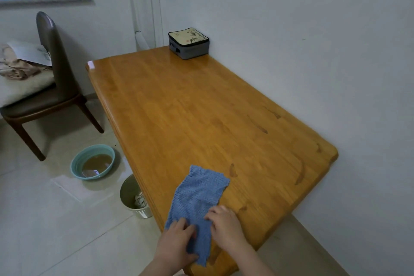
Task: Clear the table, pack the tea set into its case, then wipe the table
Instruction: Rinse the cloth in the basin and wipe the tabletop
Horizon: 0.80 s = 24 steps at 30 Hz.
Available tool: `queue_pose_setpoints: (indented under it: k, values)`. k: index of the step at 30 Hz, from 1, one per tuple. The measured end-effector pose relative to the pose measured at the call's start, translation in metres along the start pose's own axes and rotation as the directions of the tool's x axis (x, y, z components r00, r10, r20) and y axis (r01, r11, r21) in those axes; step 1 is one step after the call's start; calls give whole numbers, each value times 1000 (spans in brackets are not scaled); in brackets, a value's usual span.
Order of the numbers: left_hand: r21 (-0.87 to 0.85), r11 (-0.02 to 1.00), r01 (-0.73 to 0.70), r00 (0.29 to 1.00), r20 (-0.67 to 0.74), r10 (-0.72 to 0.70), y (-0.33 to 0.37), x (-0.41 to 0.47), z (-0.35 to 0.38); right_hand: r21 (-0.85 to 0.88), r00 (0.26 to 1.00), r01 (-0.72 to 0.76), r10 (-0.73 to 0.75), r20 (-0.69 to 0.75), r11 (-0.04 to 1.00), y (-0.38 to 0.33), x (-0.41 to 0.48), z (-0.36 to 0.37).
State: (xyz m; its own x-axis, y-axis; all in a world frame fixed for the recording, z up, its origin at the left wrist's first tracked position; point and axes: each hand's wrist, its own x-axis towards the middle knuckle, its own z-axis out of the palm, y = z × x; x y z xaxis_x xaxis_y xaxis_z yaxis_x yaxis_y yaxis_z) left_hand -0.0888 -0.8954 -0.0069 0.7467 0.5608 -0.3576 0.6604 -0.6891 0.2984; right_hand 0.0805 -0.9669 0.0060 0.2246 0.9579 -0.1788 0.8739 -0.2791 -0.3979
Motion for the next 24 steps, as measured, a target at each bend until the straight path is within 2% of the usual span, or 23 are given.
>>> queue_pose_setpoints:
  k: [5, 7, 9, 11, 13, 16, 20, 24]
  values:
    - [19, 1000, -25, 998, -49, 26, 3, 1, 3, -91, 993, 59, -50, 102, 994, 5, -12, -2]
    - [-50, 999, -19, 995, -96, 14, 2, 0, 3, -104, 991, 74, -62, 120, 992, 7, -13, -2]
    - [-190, 982, -13, 989, -146, -15, -2, 1, 3, -100, 988, 87, -72, 137, 991, 8, -14, -3]
    - [-376, 926, 32, 986, -138, -90, -5, 3, -1, -118, 984, 97, -78, 157, 988, 8, -14, -5]
    - [-567, 818, 93, 979, -96, -178, -4, 2, -8, -119, 983, 116, -97, 155, 986, 7, -12, -6]
    - [-711, 679, 180, 960, -23, -278, -5, 1, -17, -118, 982, 144, -127, 138, 983, 0, -9, -7]
    - [-768, 597, 233, 927, -11, -375, -7, 1, -19, -86, 983, 122, -109, 146, 989, -6, 2, -18]
    - [-733, 628, 260, 939, 39, -343, 5, 0, -29, -30, 981, 96, -90, 170, 995, -14, 12, -31]
